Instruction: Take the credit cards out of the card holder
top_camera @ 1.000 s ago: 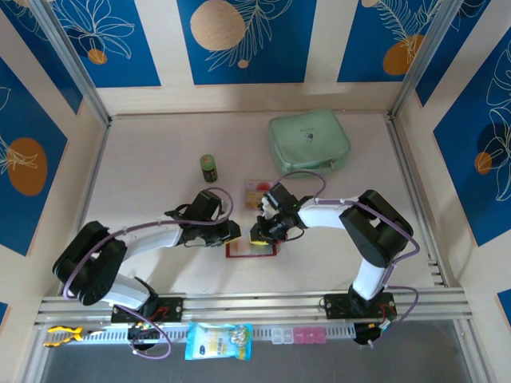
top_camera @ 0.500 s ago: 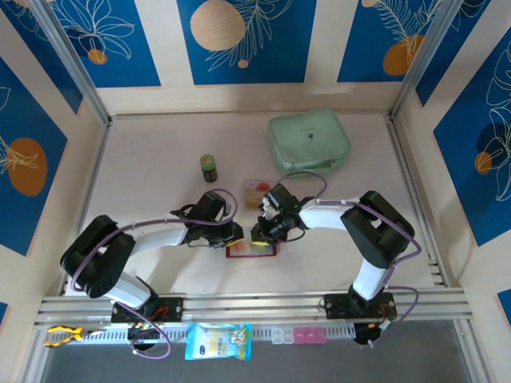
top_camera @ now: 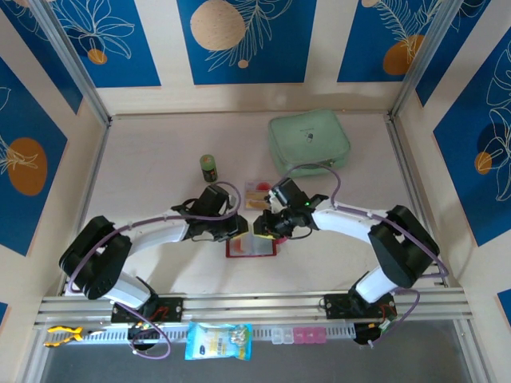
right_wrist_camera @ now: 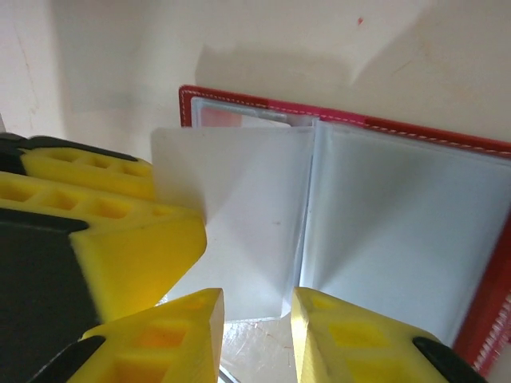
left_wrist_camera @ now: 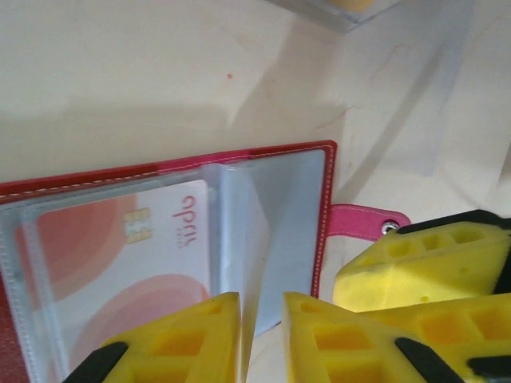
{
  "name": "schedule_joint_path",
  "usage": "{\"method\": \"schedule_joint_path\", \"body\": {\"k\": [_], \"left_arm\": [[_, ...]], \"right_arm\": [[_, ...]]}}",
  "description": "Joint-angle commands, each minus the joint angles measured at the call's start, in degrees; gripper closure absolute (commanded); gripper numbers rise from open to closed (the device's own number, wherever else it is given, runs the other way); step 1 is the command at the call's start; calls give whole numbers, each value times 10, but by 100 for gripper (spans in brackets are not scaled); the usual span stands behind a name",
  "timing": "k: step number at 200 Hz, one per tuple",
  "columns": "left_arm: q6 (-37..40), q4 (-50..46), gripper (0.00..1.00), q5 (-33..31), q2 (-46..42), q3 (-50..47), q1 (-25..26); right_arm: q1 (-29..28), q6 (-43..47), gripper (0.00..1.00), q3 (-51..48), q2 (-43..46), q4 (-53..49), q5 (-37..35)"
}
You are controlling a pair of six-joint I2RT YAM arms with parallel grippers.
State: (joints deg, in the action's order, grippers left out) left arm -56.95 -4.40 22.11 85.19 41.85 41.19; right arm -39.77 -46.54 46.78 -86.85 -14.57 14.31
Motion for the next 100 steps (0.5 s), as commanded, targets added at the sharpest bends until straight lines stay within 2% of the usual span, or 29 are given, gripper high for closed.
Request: {"method": "schedule_joint_path", "body": {"k": [1,100], "left_arm": [[6,-22,80,11,-1,26,13],[11,-14,87,18,70,88,47]], "right_arm": [[17,1,71,-1,33,-43,-16],[55,6,71,-29,104,-75,-21]]}}
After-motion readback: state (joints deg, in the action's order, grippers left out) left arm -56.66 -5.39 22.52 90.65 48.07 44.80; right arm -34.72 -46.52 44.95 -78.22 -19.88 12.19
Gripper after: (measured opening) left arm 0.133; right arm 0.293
